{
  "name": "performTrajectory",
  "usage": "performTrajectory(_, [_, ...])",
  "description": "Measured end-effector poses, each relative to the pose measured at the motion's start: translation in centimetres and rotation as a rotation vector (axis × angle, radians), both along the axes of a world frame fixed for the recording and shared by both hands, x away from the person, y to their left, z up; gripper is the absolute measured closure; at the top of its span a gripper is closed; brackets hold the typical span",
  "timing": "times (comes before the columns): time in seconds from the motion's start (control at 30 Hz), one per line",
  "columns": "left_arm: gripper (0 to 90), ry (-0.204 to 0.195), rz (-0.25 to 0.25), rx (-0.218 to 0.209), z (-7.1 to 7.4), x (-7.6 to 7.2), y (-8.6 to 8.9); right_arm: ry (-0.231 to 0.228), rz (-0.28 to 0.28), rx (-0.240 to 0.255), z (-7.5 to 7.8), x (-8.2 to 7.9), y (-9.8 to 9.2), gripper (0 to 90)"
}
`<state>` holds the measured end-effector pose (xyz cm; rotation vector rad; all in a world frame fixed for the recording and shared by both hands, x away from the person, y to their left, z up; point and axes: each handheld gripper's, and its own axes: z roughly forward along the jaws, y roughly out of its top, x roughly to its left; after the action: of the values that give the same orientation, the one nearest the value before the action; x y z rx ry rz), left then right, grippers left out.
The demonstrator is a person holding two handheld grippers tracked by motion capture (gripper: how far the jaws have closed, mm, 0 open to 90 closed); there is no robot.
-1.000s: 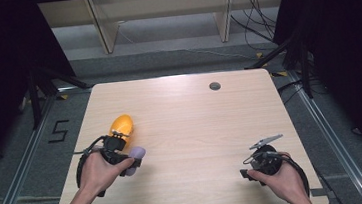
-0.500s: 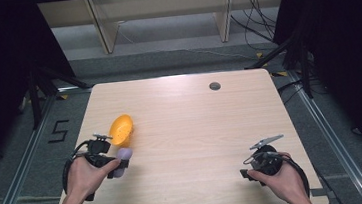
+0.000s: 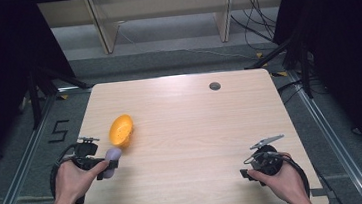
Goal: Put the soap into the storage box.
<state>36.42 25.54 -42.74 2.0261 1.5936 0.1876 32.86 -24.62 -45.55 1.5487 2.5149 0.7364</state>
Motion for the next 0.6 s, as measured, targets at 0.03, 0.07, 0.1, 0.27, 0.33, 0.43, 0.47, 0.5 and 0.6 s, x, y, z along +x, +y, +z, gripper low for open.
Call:
performTrajectory(0.03, [47.9, -0.001, 0.004, -0.001, 0.1, 0.0, 0.2, 0.000, 0.000, 0.000, 0.0, 0.0, 0.0, 46.2])
performTrajectory(0.07, [47.9, 0.001, 0.014, -0.010, 0.2, 0.0, 0.3, -0.010, 0.010, 0.001, -0.1, 0.1, -0.1, 46.1])
performTrajectory(0.1, [47.9, -0.006, 0.014, -0.014, 0.3, 0.0, 0.5, -0.010, 0.010, 0.001, -0.1, 0.1, -0.1, 46.1])
performTrajectory(0.27, [47.9, -0.017, 0.038, -0.013, 0.8, 0.4, 1.1, -0.017, 0.013, 0.002, 0.0, 0.1, -0.1, 46.1])
performTrajectory(0.33, [47.9, -0.023, 0.036, -0.004, 1.1, 0.6, 1.3, -0.020, 0.008, 0.001, 0.0, 0.1, -0.1, 46.1])
performTrajectory(0.43, [47.9, -0.039, 0.042, 0.002, 1.5, 0.9, 1.2, -0.019, 0.007, 0.003, 0.0, 0.1, -0.2, 46.1])
performTrajectory(0.47, [47.9, -0.047, 0.041, 0.002, 1.8, 1.2, 1.1, -0.022, 0.006, 0.002, 0.0, 0.1, -0.2, 46.1])
performTrajectory(0.5, [47.9, -0.047, 0.041, 0.002, 1.8, 1.2, 1.1, -0.023, 0.001, 0.000, 0.0, 0.1, -0.2, 46.1])
performTrajectory(0.6, [47.9, -0.056, 0.046, 0.001, 2.2, 1.7, 0.9, -0.025, -0.006, -0.003, 0.0, 0.1, -0.2, 46.1])
